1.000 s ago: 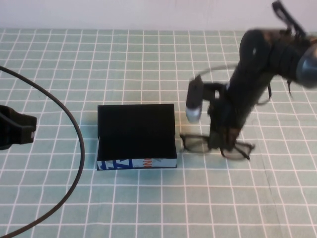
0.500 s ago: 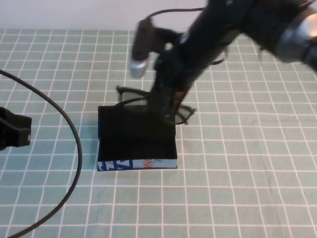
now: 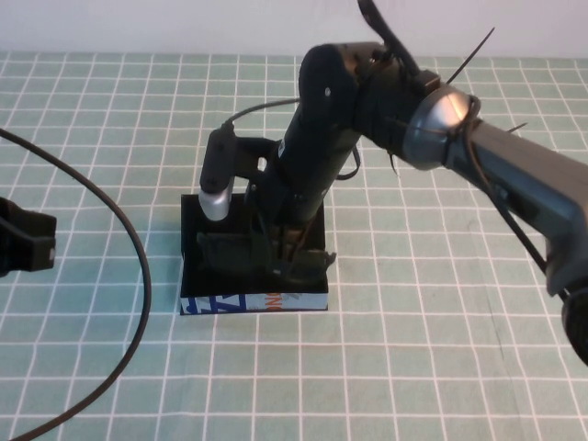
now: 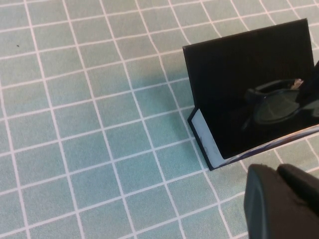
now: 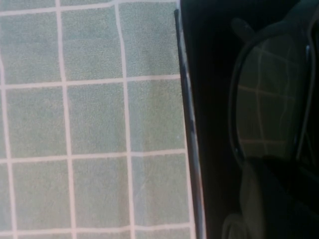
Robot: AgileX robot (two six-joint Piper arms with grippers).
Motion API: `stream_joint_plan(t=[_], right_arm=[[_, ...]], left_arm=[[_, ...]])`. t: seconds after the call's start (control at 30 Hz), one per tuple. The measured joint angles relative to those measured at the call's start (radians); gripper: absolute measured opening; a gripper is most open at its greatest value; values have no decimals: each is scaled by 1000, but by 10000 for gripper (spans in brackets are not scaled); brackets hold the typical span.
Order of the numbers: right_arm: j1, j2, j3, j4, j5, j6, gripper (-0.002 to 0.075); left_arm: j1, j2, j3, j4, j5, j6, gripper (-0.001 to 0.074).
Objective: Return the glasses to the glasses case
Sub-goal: Place the glasses in the glasses case
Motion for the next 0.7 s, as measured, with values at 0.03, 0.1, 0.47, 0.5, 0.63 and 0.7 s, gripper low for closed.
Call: stream_joint_plan(t=[0.03, 0.1, 0.47, 0.5, 0.63, 0.7], right_arm=[[0, 9, 0, 4, -4, 0, 17], [0, 21, 0, 10, -16, 0, 17], [0, 52, -2, 43, -44, -7, 17], [0, 52, -2, 45, -45, -9, 17], [0, 52, -2, 47, -49, -9, 67], [0, 52, -2, 47, -54, -1, 110]], left_arm=[[0, 0, 0, 0, 0, 0, 1], [0, 0, 0, 0, 0, 0, 1], [0, 0, 0, 2, 4, -1, 1], [0, 0, 0, 2, 4, -1, 1], [0, 0, 0, 2, 6, -1, 1], [0, 0, 0, 2, 6, -1, 1]])
